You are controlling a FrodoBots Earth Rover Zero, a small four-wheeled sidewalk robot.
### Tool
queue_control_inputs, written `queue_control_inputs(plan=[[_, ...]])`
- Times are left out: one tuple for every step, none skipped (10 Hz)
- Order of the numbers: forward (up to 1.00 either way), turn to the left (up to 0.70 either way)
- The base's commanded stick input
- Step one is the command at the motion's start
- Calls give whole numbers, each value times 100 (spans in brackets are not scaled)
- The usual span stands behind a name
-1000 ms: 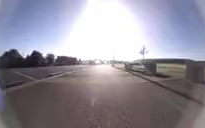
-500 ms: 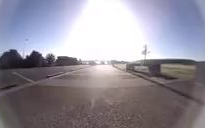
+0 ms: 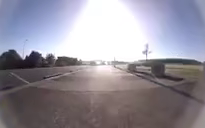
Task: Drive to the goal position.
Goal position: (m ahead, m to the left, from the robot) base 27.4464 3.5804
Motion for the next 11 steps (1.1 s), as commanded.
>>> queue_control_inputs(plan=[[70,0],[70,0],[70,0],[70,0],[70,0],[70,0],[70,0],[70,0],[70,0],[70,0],[70,0]])
